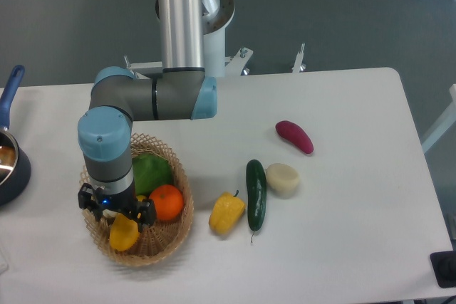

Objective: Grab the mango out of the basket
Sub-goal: 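Close the gripper around the yellow mango in the basket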

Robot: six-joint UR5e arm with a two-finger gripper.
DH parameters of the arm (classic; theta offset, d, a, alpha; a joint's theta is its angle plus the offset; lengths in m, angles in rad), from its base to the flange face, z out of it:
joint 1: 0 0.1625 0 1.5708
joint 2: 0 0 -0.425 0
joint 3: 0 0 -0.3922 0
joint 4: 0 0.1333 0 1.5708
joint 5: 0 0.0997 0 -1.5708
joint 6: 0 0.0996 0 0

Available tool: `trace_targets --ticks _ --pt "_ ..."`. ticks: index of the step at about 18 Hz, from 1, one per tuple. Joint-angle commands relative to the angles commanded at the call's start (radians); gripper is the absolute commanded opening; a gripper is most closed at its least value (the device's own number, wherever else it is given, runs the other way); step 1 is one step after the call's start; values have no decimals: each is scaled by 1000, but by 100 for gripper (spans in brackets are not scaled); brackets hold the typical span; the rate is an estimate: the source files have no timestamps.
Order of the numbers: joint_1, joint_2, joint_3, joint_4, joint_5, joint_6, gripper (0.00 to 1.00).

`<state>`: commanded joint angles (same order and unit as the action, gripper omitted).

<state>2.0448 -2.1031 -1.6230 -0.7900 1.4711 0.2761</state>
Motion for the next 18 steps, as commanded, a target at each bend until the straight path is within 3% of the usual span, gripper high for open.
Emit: trace_targets --ticks 16,17,18 --pt "0 -26 -9 2 8 0 100" --pt "0 -26 -9 2 8 0 98" --pt "0 -25 -9 2 11 -2 88"
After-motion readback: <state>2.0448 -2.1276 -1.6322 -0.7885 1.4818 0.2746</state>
